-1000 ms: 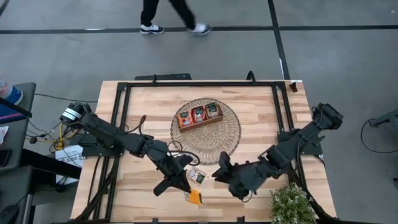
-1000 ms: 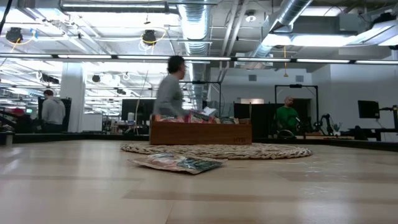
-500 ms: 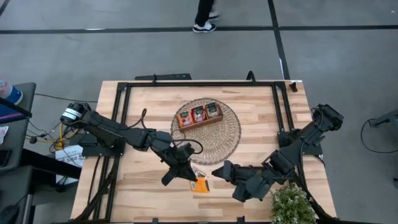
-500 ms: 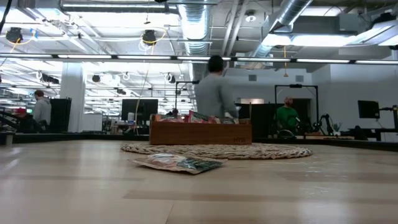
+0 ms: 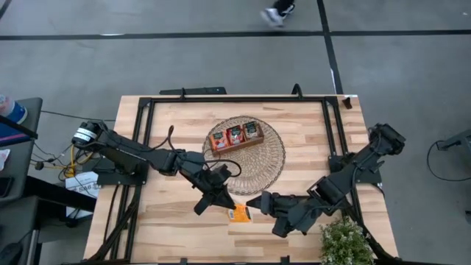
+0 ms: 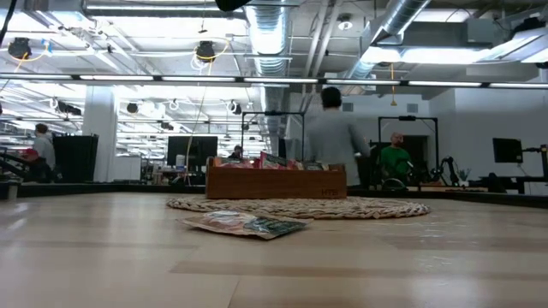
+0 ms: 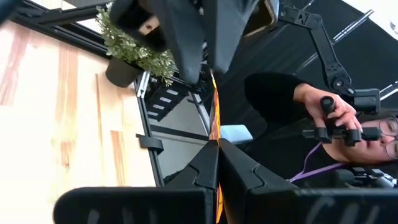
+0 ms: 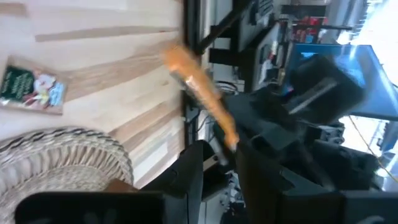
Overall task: Pick & Place Tea
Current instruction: Put the orange tea bag into the left side of the wooden organizer
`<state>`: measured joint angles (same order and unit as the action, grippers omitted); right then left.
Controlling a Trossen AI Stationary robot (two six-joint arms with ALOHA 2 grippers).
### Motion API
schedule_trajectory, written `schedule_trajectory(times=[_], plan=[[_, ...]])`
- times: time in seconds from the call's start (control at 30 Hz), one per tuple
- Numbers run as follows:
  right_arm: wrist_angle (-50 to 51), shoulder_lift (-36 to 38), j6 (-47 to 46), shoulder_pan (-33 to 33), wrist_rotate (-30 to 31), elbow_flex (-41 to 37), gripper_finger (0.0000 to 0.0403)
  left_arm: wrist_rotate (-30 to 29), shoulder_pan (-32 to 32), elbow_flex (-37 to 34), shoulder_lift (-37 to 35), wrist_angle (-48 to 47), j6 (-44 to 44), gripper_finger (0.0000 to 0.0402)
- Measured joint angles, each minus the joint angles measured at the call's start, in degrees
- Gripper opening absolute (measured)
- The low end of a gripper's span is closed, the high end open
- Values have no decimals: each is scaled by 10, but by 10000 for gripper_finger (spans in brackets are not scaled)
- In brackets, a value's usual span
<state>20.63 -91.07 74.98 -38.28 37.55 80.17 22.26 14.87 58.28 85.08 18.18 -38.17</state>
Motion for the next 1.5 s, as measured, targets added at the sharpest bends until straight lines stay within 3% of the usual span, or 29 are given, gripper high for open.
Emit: schedule_trajectory(times=[0.5,0.67,0.9,1.07,1.27,1.5], plan=[[-39,-49,34,15,20,-1,75,2,1,0,0,-5,0,0],[-39,-42,33,8,63,0,9,2,1,0,0,-7,-1,0],[-26,-43,29,-16,100,0,0,2,1,0,0,-10,-2,0],[-24,-43,23,-28,179,0,0,0,1,0,0,-10,-11,0],[22,-43,16,-36,210,0,25,0,1,0,0,-10,-14,0],[6,-43,20,-57,205,0,108,0,1,0,0,-10,-14,0]])
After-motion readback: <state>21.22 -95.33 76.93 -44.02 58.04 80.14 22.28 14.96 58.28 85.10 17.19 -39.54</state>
